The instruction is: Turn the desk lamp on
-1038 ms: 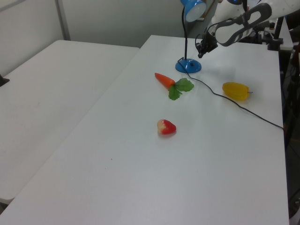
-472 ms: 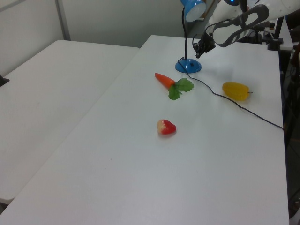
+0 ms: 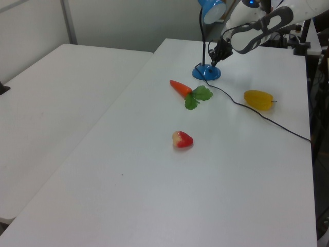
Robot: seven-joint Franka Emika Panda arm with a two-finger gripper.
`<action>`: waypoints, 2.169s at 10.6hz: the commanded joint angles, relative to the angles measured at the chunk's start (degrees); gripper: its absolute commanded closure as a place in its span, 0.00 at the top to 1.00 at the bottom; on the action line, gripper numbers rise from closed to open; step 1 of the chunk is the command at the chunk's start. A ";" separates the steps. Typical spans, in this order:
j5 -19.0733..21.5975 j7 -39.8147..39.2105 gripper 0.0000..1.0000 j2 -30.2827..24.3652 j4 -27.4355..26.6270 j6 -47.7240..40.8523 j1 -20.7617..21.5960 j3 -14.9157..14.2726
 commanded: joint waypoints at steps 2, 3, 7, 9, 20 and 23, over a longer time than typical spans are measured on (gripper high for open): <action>-1.32 3.01 0.00 2.14 1.50 1.06 1.31 -0.72; -1.32 3.01 0.00 2.58 2.28 1.06 1.31 -0.72; -1.41 3.01 0.00 4.33 3.96 1.06 1.30 -0.72; -1.76 3.01 0.00 4.52 4.31 1.06 1.22 -0.80; -2.20 1.69 0.00 -7.59 -1.22 -14.44 4.54 -0.63; -2.02 0.63 0.00 -14.01 -1.31 -29.74 8.76 -0.19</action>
